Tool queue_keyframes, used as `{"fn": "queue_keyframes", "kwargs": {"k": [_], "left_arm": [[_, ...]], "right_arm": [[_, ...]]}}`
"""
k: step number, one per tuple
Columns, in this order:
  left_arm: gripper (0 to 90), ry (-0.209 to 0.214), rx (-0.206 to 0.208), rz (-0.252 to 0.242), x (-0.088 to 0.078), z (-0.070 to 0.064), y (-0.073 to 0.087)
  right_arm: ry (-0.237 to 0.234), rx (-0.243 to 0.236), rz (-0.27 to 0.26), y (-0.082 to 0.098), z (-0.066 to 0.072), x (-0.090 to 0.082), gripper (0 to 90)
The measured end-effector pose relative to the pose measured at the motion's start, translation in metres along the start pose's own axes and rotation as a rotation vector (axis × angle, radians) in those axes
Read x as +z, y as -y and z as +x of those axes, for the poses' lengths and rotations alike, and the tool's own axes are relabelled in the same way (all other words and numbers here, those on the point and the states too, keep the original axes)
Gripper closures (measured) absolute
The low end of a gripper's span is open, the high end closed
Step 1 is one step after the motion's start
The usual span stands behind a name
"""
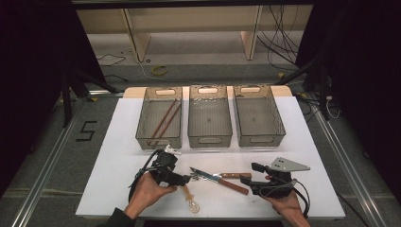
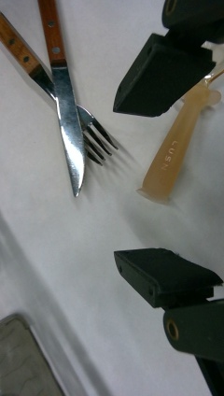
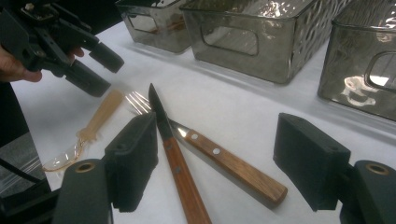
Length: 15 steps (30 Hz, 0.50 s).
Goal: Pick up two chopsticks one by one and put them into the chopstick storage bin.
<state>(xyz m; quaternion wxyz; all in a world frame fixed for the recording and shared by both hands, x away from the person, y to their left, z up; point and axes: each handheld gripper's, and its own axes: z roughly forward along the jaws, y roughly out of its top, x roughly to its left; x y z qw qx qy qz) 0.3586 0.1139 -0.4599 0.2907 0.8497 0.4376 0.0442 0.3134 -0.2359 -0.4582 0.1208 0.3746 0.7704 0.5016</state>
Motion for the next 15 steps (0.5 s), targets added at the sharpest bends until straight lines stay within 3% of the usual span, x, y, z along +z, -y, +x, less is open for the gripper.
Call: {"fn": "queue_keyframes", "kwargs": {"k": [9,15], "left_arm": [[21.9,-0.025,0.026,0.034,0.008,-0.008,0.007],[22.0,-0.020,0.029,0.047,0.010,-0.012,0.009]], "right_arm": [[-0.003,-0.002,-0.001,-0.001,0.000,0.002,31.1],[-0.002,-0.004,0.001,-0.001,0.001,0.002,31.1]]}}
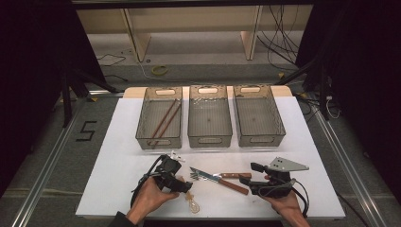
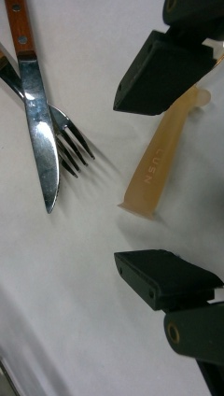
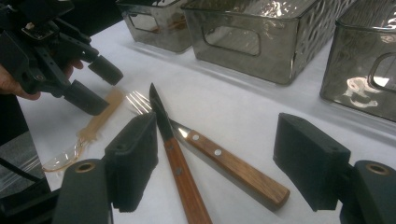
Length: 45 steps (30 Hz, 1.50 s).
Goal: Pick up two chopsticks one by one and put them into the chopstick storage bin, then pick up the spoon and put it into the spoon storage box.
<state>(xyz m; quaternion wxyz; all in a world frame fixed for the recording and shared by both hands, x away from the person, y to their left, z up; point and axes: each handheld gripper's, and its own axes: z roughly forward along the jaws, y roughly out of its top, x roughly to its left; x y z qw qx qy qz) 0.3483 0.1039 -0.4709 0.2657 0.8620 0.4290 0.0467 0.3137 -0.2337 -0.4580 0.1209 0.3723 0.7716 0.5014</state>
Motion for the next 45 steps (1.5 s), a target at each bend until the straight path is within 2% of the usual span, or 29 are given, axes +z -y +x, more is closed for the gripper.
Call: {"fn": "queue_keyframes", "kwargs": {"k": [14,24,36,39,40,42,45], "left_arm": [[22.4,-0.002,0.019,0.043,0.007,-0.007,0.004],[26.1,0.008,0.026,0.062,0.004,-0.007,0.007],[31.3,-0.007,0.074,0.085,0.004,-0.010,0.006],[35.0,-0.019,0.084,0.089,0.003,-0.010,0.006],[40.2,-0.045,0.102,0.090,0.003,-0.010,0.007],[47.0,-0.057,0.120,0.088,0.002,-0.009,0.007],[49.4,-0.066,0.134,0.090,0.002,-0.011,0.008]], "right_arm": [[0.001,-0.006,0.000,-0.001,0.002,0.000,31.1],[0.003,-0.014,0.004,-0.002,0.006,-0.001,31.1],[0.006,-0.020,0.006,-0.002,0.006,-0.001,31.1],[0.007,-0.019,0.006,-0.002,0.006,-0.001,31.2],[0.007,-0.020,0.006,-0.002,0.006,-0.001,31.2],[0.008,-0.022,0.006,-0.002,0.006,-0.001,31.2],[0.007,-0.019,0.008,-0.002,0.006,-0.001,31.2]]}}
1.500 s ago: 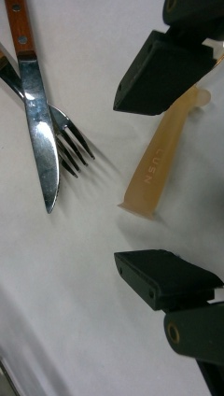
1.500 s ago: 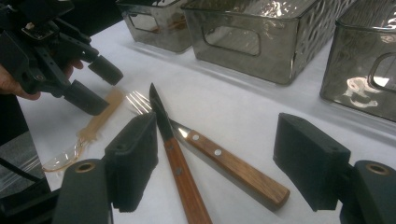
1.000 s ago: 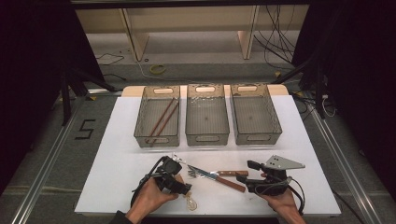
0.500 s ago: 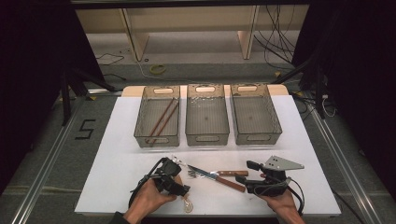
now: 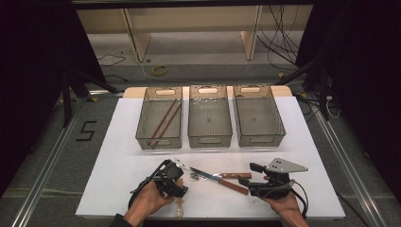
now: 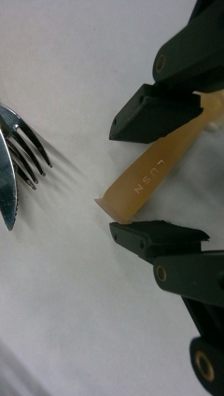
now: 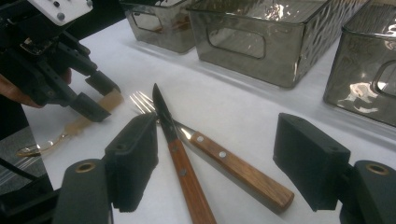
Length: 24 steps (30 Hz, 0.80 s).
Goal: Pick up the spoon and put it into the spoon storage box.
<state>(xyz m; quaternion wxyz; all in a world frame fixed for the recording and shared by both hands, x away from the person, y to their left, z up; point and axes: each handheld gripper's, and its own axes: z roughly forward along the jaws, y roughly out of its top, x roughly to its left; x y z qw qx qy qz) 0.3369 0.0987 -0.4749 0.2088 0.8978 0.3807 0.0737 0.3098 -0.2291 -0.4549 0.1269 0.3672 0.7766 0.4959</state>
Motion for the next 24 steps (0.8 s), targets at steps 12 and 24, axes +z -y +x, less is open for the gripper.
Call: {"fn": "queue_keyframes", "kwargs": {"k": [12,24], "left_arm": [[69.1,0.022,0.011,-0.002,-0.0020,0.0068,0.0001],[73.3,0.055,0.050,-0.005,-0.0048,0.0093,-0.0003]], "right_arm": [[0.002,0.004,-0.002,-0.0002,-0.0007,-0.0010,31.3],[0.003,0.003,-0.005,-0.0003,-0.0010,-0.0015,31.3]]}}
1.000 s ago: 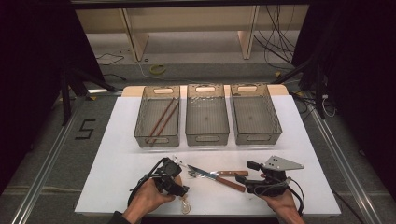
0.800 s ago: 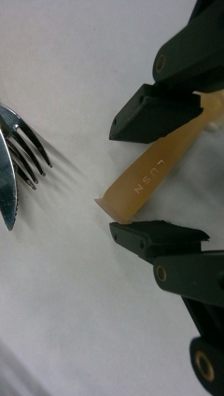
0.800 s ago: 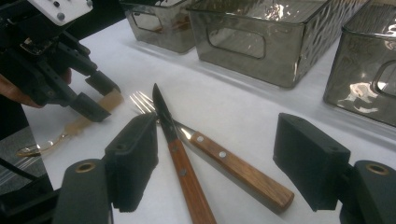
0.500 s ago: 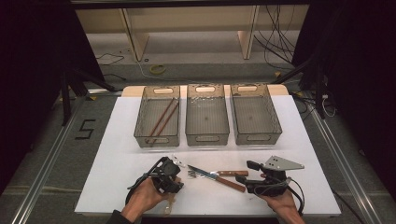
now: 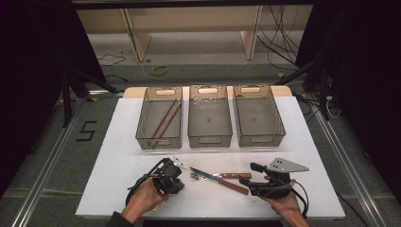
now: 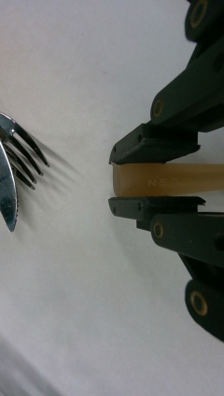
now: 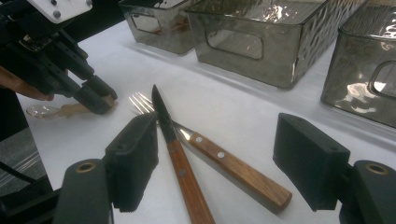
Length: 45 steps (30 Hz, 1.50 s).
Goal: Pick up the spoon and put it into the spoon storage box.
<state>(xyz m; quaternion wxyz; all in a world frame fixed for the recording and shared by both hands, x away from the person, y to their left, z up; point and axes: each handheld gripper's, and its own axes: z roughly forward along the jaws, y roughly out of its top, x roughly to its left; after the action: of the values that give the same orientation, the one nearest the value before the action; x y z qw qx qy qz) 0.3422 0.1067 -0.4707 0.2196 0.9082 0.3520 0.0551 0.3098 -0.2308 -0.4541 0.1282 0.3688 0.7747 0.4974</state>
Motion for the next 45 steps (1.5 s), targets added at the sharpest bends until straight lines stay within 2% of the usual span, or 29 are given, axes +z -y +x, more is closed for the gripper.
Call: {"fn": "queue_keyframes", "kwargs": {"k": [4,10,21,25,29,31,37,40,45], "left_arm": [[73.4,0.013,0.011,-0.011,-0.003,0.000,-0.001],[73.6,0.032,0.005,-0.056,-0.014,0.004,-0.004],[73.8,0.054,-0.034,-0.141,-0.035,0.022,-0.008],[73.8,0.048,-0.043,-0.176,-0.047,0.032,-0.013],[73.7,0.032,-0.033,-0.224,-0.060,0.036,-0.027],[73.6,0.040,-0.026,-0.255,-0.065,0.038,-0.036],[73.5,0.028,-0.013,-0.322,-0.075,0.044,-0.065],[73.5,0.035,-0.026,-0.357,-0.076,0.048,-0.073],[73.5,0.030,-0.030,-0.378,-0.074,0.055,-0.088]], "right_arm": [[0.000,0.000,-0.002,0.000,0.000,0.000,31.3],[0.000,0.002,-0.002,0.000,0.000,0.000,31.3],[-0.002,0.002,-0.004,0.001,0.000,0.001,31.3],[-0.003,0.005,-0.006,0.001,-0.001,0.001,31.3],[-0.003,0.009,-0.006,0.000,-0.001,0.000,31.3],[-0.001,0.012,-0.005,0.000,-0.001,0.000,31.3],[-0.001,0.016,-0.011,0.000,-0.002,-0.001,31.3],[-0.004,0.015,-0.012,0.001,-0.002,-0.001,31.3],[-0.007,0.015,-0.010,0.000,-0.002,-0.001,31.3]]}}
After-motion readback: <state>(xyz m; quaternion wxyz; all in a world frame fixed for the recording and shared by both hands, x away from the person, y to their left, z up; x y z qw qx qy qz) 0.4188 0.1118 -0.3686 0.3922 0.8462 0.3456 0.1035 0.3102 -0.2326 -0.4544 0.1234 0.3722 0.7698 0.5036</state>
